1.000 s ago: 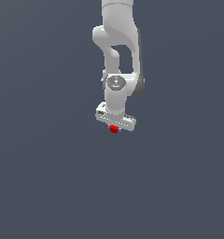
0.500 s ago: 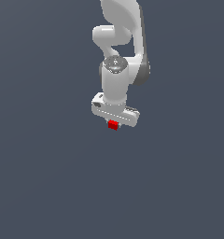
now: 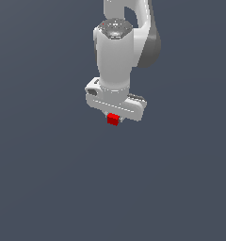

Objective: Pick up the red cube and move it to a goal position.

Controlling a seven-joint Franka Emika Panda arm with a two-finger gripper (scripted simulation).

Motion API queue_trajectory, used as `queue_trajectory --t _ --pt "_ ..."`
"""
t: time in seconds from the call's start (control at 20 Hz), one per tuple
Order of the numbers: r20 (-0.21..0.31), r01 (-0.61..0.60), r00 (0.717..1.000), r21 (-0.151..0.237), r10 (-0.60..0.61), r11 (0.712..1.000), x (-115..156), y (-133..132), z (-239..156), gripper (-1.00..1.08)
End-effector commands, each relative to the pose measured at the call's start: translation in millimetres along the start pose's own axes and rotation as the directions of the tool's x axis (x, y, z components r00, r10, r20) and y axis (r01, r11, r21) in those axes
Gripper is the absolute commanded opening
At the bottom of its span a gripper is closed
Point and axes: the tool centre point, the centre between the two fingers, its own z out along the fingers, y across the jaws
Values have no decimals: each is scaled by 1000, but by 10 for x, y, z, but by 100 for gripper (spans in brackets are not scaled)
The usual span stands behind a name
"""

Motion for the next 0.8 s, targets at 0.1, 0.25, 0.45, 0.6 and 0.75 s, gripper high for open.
queue_trajectory --t 0.1,0.25,0.45,0.6,0.75 --pt "0 0 1000 0 0 1000 158 -41 -399 -100" --pt "1 0 1000 0 0 1000 255 -68 -627 -100" --pt "1 0 1000 0 0 1000 372 -100 -901 -100" --pt "1 0 1000 0 0 1000 452 -122 -1085 -100" --pt "1 1 1000 1 -1 1000 526 -143 -1252 -100"
